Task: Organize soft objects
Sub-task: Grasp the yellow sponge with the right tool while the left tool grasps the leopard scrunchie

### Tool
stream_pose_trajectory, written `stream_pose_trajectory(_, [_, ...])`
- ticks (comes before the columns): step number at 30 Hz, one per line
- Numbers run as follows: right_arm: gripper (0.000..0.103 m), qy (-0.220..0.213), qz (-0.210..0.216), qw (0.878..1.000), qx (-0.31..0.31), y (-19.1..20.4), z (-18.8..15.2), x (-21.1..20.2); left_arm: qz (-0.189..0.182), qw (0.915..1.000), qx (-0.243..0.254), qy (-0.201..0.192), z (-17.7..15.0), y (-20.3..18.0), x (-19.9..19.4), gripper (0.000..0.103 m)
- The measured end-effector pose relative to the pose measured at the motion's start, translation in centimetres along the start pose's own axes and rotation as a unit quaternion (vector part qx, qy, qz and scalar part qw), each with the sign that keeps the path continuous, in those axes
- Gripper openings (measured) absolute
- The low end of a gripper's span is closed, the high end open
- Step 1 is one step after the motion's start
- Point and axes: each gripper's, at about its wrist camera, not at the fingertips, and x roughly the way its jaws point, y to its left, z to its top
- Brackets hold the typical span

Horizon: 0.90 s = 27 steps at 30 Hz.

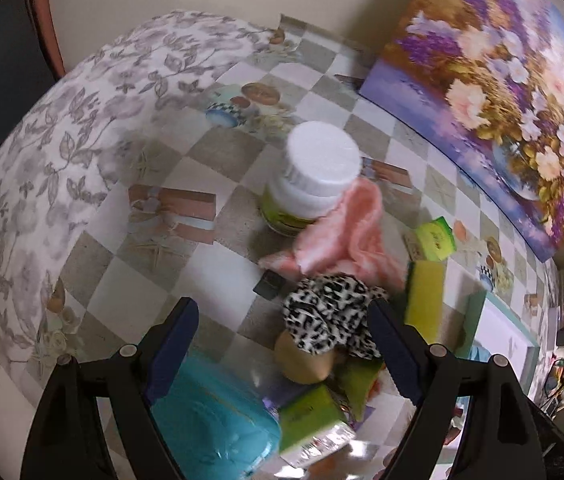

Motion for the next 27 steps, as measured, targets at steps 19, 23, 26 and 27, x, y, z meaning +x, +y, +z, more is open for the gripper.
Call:
stream_pose_trajectory(19, [0.103, 0.052, 0.037, 0.997, 0.032, 3.3, 2.2, 8.8, -0.027, 0.9986, -0.037, 0.024, 1.7, 2.1, 3.2, 0.087])
stream_pose_trajectory(23, [0.103, 0.051, 0.035, 0.998, 0.034, 3.2, 2.2, 9.3, -0.029, 0.9986, -0.032, 0.029, 1.8, 1.8, 3.6, 0.087])
stream_pose_trajectory(26, [0.103, 0.047, 0.039, 0.998, 0.033, 3.0, 2.2, 9.1, -0.029, 0.9986, -0.032, 0.032, 1.9, 1.7, 3.6, 0.087])
stream_pose_trajectory(27, [0.103, 0.045, 0.040, 0.998, 0.034, 3.0, 2.2, 9.0, -0.030, 0.9985, -0.032, 0.033, 1.8, 1.7, 3.6, 0.087])
